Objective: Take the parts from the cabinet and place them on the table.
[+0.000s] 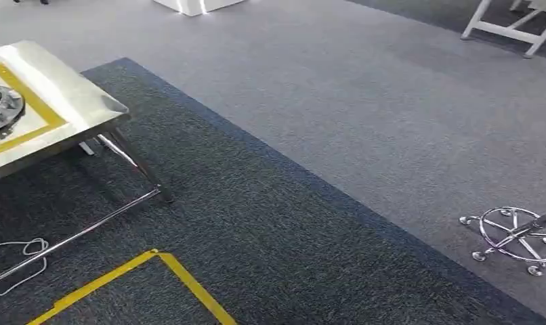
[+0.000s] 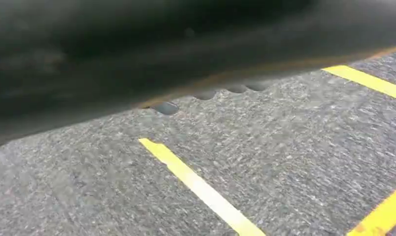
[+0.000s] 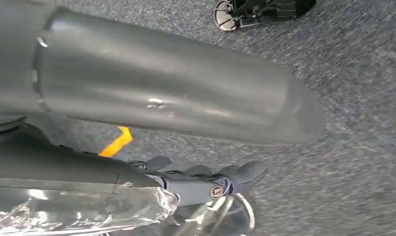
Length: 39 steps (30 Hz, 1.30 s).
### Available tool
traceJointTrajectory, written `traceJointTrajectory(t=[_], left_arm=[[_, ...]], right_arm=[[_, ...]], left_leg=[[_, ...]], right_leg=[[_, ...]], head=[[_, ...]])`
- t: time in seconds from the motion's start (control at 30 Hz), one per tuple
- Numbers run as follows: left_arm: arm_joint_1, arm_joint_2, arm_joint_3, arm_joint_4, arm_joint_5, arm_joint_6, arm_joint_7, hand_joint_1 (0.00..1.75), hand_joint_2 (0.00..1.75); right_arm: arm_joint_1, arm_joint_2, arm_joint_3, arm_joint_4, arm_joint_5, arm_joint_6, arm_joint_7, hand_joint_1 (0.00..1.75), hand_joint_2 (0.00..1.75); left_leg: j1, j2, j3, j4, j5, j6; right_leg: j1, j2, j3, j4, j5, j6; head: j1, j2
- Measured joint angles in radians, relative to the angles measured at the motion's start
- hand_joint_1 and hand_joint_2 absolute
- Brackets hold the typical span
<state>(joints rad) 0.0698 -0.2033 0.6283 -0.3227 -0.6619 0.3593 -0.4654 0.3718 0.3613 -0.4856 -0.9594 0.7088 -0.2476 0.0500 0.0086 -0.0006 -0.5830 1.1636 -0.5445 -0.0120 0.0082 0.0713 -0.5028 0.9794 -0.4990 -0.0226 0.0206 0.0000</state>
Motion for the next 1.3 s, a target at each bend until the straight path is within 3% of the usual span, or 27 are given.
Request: traceJointTrajectory(t=[0.03,0.07,0.17,0.23,0.27,0.3,0.37,0.4,0.43,0.5,0.53,0.57,0.6,0.63,0.73,0.8,0.87,0.9,0.93,0.97,1.03,1.07,1.1,1.17,1.23,1.27,1.3], left_arm=[[-0.001,0.0,0.003,0.0,-0.007,0.0,-0.002,0.0,0.0],[-0.002,0.002,0.008,0.0,-0.008,0.0,-0.002,0.0,0.0],[-0.009,0.002,0.013,0.0,-0.014,0.0,-0.005,0.0,0.0],[-0.012,0.002,0.015,0.0,-0.019,0.0,-0.008,0.0,0.0],[-0.014,0.002,0.017,0.0,-0.021,0.0,-0.01,0.0,0.0],[-0.013,0.002,0.021,0.0,-0.022,0.0,-0.012,0.0,0.0],[-0.01,0.001,0.026,0.0,-0.025,0.0,-0.015,0.0,0.0],[-0.011,0.002,0.029,0.0,-0.025,0.0,-0.017,0.0,0.0],[-0.012,0.002,0.031,0.0,-0.025,0.0,-0.017,0.0,0.0],[-0.014,0.002,0.033,0.001,-0.026,0.0,-0.018,0.0,0.0],[-0.015,0.001,0.034,0.002,-0.026,0.0,-0.018,0.0,0.0],[-0.016,0.002,0.036,0.002,-0.026,0.0,-0.019,0.0,0.0],[-0.015,0.002,0.038,0.002,-0.026,0.0,-0.019,0.0,0.0],[-0.018,0.002,0.039,0.003,-0.027,0.0,-0.021,0.0,0.0],[-0.025,0.001,0.042,0.003,-0.029,0.0,-0.021,0.0,0.0],[-0.026,0.0,0.047,0.003,-0.029,0.0,-0.023,0.0,0.0],[-0.022,0.0,0.05,0.006,-0.029,0.0,-0.023,0.0,0.0],[-0.021,0.0,0.05,0.006,-0.029,0.0,-0.023,0.0,0.0],[-0.019,0.0,0.051,0.007,-0.029,0.0,-0.023,0.0,0.0],[-0.019,0.0,0.052,0.007,-0.029,0.0,-0.023,0.0,0.0],[-0.02,0.0,0.053,0.007,-0.03,0.0,-0.023,0.0,0.0],[-0.019,0.0,0.055,0.007,-0.029,0.0,-0.023,0.0,0.0],[-0.02,0.0,0.056,0.008,-0.029,0.0,-0.023,0.0,0.0],[-0.022,0.001,0.056,0.008,-0.03,0.0,-0.024,0.0,0.0],[-0.024,-0.001,0.057,0.008,-0.03,0.0,-0.026,0.0,0.0],[-0.026,-0.002,0.058,0.008,-0.03,0.0,-0.027,0.0,0.0],[-0.026,-0.003,0.058,0.008,-0.03,0.0,-0.027,0.0,0.0]], right_arm=[[0.0,0.0,0.002,-0.001,0.0,0.001,-0.001,0.0,0.0],[-0.001,0.0,0.004,-0.002,-0.001,0.002,-0.002,0.0,0.0],[0.0,0.0,0.008,-0.004,-0.001,0.006,-0.008,0.0,0.0],[0.006,0.0,0.008,-0.005,0.0,0.008,-0.01,0.0,0.0],[0.007,0.0,0.007,-0.005,0.001,0.008,-0.011,0.0,0.0],[0.003,0.0,0.007,-0.005,0.002,0.011,-0.015,0.0,0.0],[-0.005,0.0,0.007,-0.005,0.005,0.014,-0.019,0.0,0.0],[-0.005,0.0,0.007,-0.005,0.008,0.014,-0.02,0.0,0.0],[-0.003,0.0,0.007,-0.005,0.008,0.015,-0.02,0.0,0.0],[-0.001,0.0,0.005,-0.005,0.01,0.016,-0.02,0.0,0.0],[-0.002,-0.001,0.005,-0.005,0.01,0.015,-0.02,0.0,0.0],[-0.004,-0.001,0.005,-0.005,0.011,0.015,-0.02,0.0,0.0],[-0.007,-0.001,0.005,-0.005,0.011,0.016,-0.019,0.0,0.0],[-0.007,-0.001,0.005,-0.006,0.011,0.015,-0.018,0.0,0.0],[-0.002,-0.001,0.005,-0.006,0.009,0.015,-0.016,0.0,0.0],[0.001,-0.001,0.005,-0.011,0.006,0.014,-0.006,0.0,0.0],[0.001,-0.001,0.011,-0.018,0.0,0.014,0.005,0.0,0.0],[0.003,-0.001,0.013,-0.021,-0.002,0.014,0.008,0.0,0.0],[0.006,-0.001,0.014,-0.023,-0.003,0.014,0.011,0.0,0.0],[0.01,-0.001,0.014,-0.027,-0.003,0.014,0.013,0.0,0.0],[0.013,-0.001,0.016,-0.03,-0.002,0.014,0.013,0.0,0.0],[0.013,-0.001,0.016,-0.03,-0.001,0.014,0.012,0.0,0.0],[0.011,-0.001,0.016,-0.03,0.002,0.014,0.01,0.0,0.0],[0.012,-0.001,0.016,-0.031,0.005,0.015,0.008,0.0,0.0],[0.018,0.0,0.016,-0.032,0.006,0.014,0.008,0.0,0.0],[0.018,-0.001,0.016,-0.033,0.006,0.014,0.008,0.0,0.0],[0.017,-0.001,0.016,-0.033,0.006,0.014,0.007,0.0,0.0]], left_leg=[[-0.003,-0.028,0.032,-0.088,0.052,0.008],[-0.006,-0.077,0.048,-0.145,0.071,0.015],[-0.006,-0.067,0.059,-0.172,0.054,0.018],[0.002,-0.044,0.065,-0.191,0.063,0.03],[0.0,-0.034,0.068,-0.192,0.063,0.033],[0.0,-0.022,0.067,-0.192,0.062,0.037],[-0.002,0.011,0.068,-0.191,0.058,0.039],[-0.002,0.026,0.068,-0.191,0.056,0.039],[-0.002,0.039,0.069,-0.191,0.054,0.037],[0.0,0.063,0.077,-0.191,0.047,0.031],[0.001,0.074,0.083,-0.191,0.043,0.026],[-0.002,0.084,0.093,-0.19,0.038,0.019],[-0.008,0.089,0.096,-0.186,0.029,0.011],[-0.008,0.096,0.099,-0.186,0.029,0.006],[0.001,0.117,0.111,-0.188,0.022,-0.014],[0.005,0.032,0.086,-0.12,-0.035,-0.023],[0.004,0.012,0.009,0.043,-0.114,-0.022],[0.004,0.01,-0.026,0.109,-0.131,-0.021],[0.004,0.01,-0.047,0.133,-0.122,-0.019],[0.004,0.01,-0.046,0.112,-0.088,-0.015],[0.003,-0.007,0.006,-0.034,0.021,-0.005],[0.004,-0.043,0.031,-0.103,0.058,0.0],[0.004,-0.097,0.046,-0.147,0.059,0.009],[0.003,-0.081,0.048,-0.163,0.051,0.008],[0.002,-0.063,0.053,-0.173,0.056,0.021],[0.008,-0.048,0.055,-0.184,0.065,0.026],[0.007,-0.035,0.055,-0.186,0.065,0.031]], right_leg=[[0.0,0.013,0.003,0.0,-0.001,0.001],[0.0,0.023,-0.011,0.001,-0.003,0.004],[-0.003,0.054,-0.026,0.006,-0.004,0.021],[-0.003,0.059,-0.024,0.012,-0.01,0.03],[0.0,0.005,-0.037,0.037,-0.03,0.032],[-0.001,-0.028,-0.067,0.094,-0.067,0.037],[-0.007,-0.055,-0.153,0.258,-0.145,0.048],[-0.01,-0.06,-0.184,0.314,-0.159,0.053],[-0.015,-0.063,-0.19,0.32,-0.145,0.057],[-0.023,-0.076,-0.135,0.205,-0.067,0.064],[-0.025,-0.094,-0.081,0.105,-0.022,0.066],[-0.025,-0.151,-0.036,0.024,-0.005,0.066],[-0.025,-0.16,-0.031,0.017,-0.007,0.057],[-0.021,-0.142,-0.036,0.02,-0.008,0.05],[-0.019,-0.112,-0.04,0.018,-0.007,0.03],[-0.023,-0.093,-0.029,0.016,0.0,0.016],[-0.019,-0.067,-0.031,0.017,0.003,0.011],[-0.017,-0.053,-0.031,0.017,0.002,0.011],[-0.016,-0.037,-0.03,0.017,0.002,0.01],[-0.014,-0.023,-0.028,0.017,0.002,0.01],[-0.013,0.008,-0.022,0.017,0.001,0.01],[-0.014,0.017,-0.022,0.017,0.001,0.011],[-0.009,0.029,-0.027,0.021,-0.002,0.016],[-0.015,0.051,-0.042,0.022,-0.001,0.03],[-0.019,0.07,-0.05,0.016,0.002,0.048],[-0.02,0.043,-0.052,0.03,-0.004,0.047],[-0.017,-0.018,-0.074,0.07,-0.04,0.052]], head=[[0.0,0.0],[-0.001,0.0],[-0.001,0.0],[-0.001,0.0],[0.0,0.0],[0.009,0.0],[0.009,0.0],[0.011,0.0],[0.01,0.0],[0.01,0.0],[0.01,0.0],[0.012,0.0],[0.011,0.0],[0.002,0.0],[0.003,0.0],[-0.004,0.0],[-0.005,0.0],[-0.004,0.0],[-0.003,0.0],[-0.004,0.0],[-0.003,0.0],[-0.004,0.0],[-0.003,0.0],[-0.001,0.0],[-0.002,0.0],[-0.002,0.0],[0.005,0.0]])
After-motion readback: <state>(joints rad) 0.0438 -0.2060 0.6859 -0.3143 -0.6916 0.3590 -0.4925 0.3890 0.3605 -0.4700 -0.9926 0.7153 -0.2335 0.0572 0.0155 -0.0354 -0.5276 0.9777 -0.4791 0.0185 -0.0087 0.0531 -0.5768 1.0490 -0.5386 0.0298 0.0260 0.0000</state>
